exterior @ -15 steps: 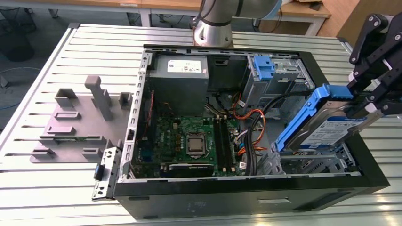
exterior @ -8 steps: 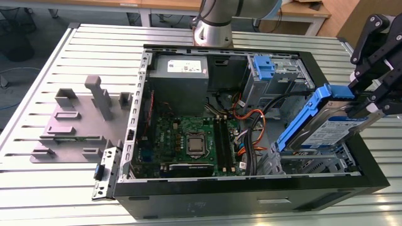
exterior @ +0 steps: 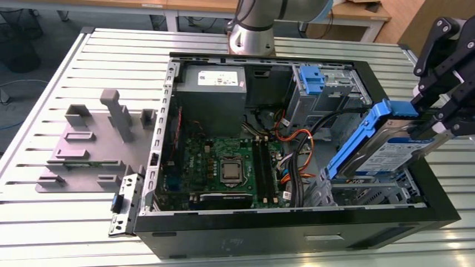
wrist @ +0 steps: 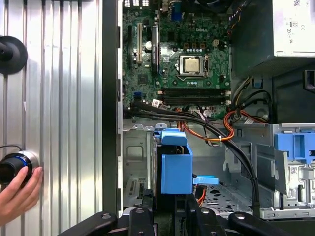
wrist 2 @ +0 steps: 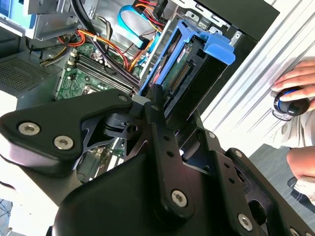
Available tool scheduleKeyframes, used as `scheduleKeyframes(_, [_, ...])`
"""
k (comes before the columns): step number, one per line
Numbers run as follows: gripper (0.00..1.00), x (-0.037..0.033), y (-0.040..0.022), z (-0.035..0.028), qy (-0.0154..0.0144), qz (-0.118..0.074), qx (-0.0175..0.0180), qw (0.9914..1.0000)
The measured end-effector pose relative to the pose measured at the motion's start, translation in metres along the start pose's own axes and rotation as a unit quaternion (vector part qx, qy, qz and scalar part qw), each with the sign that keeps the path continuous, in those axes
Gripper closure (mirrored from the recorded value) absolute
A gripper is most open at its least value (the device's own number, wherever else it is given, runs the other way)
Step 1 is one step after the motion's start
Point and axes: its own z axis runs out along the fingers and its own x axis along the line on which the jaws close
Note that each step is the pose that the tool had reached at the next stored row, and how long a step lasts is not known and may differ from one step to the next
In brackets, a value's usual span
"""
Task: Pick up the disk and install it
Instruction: 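Pick up the disk, then insert the disk into the insertion slot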
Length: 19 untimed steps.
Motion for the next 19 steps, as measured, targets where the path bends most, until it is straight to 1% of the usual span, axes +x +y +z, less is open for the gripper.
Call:
scheduleKeyframes(4, [0.65,0.0000,-0.0001,0.0031,-0.0002,0.000,0.0000,1.00000])
scheduleKeyframes(11, [0.65,-0.0013,-0.0008,0.0043,-0.0005,0.000,0.0000,1.00000])
scheduleKeyframes(14, [0.65,-0.0013,-0.0010,0.0061,-0.0004,0.000,0.0000,1.00000])
scheduleKeyframes(17, [0.65,-0.0013,-0.0010,0.0062,-0.0003,0.000,0.0000,1.00000])
scheduleKeyframes(19, [0.65,-0.0012,-0.0011,0.0075,-0.0005,0.000,0.0000,1.00000])
